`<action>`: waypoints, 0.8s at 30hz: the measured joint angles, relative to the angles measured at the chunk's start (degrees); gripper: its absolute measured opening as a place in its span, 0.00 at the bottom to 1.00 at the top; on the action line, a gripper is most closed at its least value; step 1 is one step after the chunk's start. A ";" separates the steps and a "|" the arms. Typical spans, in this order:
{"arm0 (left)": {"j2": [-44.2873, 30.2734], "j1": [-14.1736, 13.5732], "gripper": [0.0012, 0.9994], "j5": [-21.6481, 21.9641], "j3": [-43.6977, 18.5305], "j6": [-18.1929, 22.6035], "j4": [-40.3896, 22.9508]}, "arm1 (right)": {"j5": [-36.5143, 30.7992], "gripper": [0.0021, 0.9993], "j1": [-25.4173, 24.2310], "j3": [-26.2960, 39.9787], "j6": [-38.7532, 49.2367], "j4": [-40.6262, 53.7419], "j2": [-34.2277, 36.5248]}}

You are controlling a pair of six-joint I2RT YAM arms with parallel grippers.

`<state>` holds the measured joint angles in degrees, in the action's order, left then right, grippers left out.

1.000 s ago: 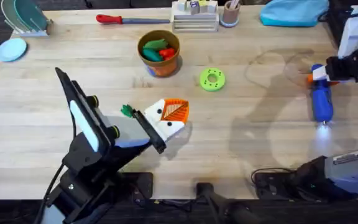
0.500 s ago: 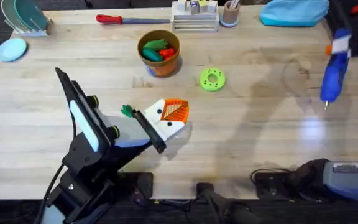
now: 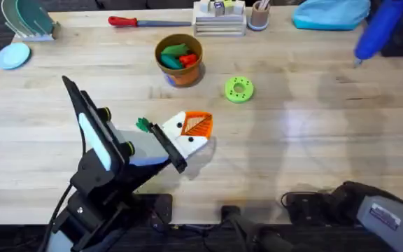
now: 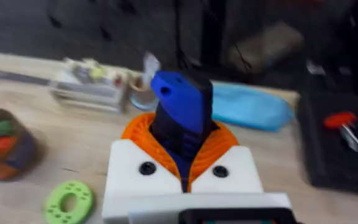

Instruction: Pick up the gripper from the table and insert it into the empty holder that is missing its gripper. Then pick up a screw, insert it into the mounting hole, and use the screwdriver to tighten it. Finally, clean up the table by picking up the vegetable and placing it into the bucket.

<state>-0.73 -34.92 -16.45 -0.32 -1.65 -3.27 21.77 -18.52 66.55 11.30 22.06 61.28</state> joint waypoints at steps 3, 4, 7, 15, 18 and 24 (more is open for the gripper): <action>0.00 0.00 0.01 0.00 0.00 -0.02 0.00 | 4.08 0.02 3.65 -8.47 -4.67 -11.29 -5.36; 0.00 0.00 0.01 0.00 0.00 -0.02 0.00 | 5.40 0.02 5.21 -11.60 -6.58 -16.13 -6.82; 0.00 0.00 0.01 0.00 0.00 -0.02 0.00 | 8.76 0.02 10.83 -20.50 -13.47 -32.58 -9.71; 0.00 0.00 0.01 0.00 0.00 -0.02 0.00 | 12.88 0.02 27.89 -29.79 -28.45 -55.94 -10.52; 0.00 0.00 0.01 0.02 0.00 -0.02 0.00 | 13.29 0.02 33.87 -29.81 -30.58 -60.50 -9.90; 0.00 0.00 0.01 0.02 0.00 -0.10 0.04 | 14.33 0.02 43.10 -29.81 -32.33 -65.19 -9.85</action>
<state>-0.73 -34.92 -16.43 -0.32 -1.75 -3.22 36.10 24.58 36.73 -21.03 -43.13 51.43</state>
